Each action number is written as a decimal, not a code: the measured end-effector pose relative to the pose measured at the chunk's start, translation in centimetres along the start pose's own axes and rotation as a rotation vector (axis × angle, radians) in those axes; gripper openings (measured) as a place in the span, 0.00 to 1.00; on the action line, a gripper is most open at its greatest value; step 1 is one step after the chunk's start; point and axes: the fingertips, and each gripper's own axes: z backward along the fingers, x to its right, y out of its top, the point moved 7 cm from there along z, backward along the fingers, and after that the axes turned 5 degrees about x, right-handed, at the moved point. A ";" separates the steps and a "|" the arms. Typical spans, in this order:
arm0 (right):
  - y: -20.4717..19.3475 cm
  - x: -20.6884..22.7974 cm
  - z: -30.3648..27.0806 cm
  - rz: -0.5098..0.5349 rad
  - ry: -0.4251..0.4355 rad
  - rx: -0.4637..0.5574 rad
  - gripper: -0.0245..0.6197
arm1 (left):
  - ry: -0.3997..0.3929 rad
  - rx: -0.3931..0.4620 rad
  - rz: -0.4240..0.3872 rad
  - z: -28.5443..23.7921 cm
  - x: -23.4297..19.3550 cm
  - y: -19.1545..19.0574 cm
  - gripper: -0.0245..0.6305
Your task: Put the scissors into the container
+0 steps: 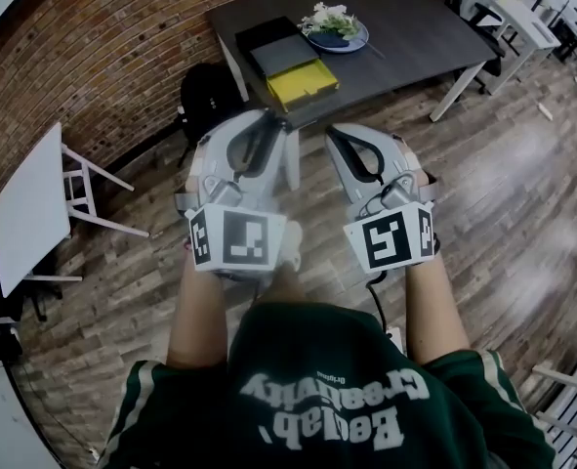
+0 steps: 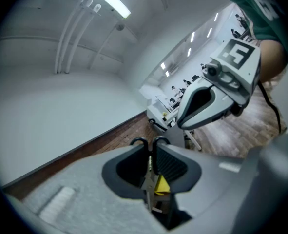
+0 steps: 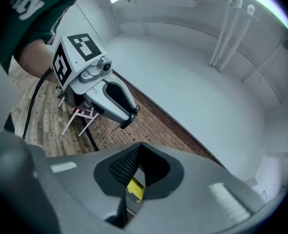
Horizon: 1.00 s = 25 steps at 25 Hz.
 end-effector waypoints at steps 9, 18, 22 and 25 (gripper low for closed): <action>-1.9 1.7 -3.3 -0.009 0.006 -0.014 0.05 | -0.011 -0.006 0.013 -3.4 -1.7 -2.0 0.15; -3.4 3.9 -7.8 -0.010 0.007 -0.029 0.05 | -0.033 -0.006 0.017 -7.3 -4.4 -4.2 0.15; -4.0 5.2 -9.7 -0.013 0.003 -0.034 0.05 | -0.041 -0.003 0.021 -9.2 -5.9 -5.0 0.15; -4.5 6.1 -11.3 -0.020 -0.001 -0.039 0.05 | -0.046 -0.003 0.025 -10.6 -6.9 -5.8 0.15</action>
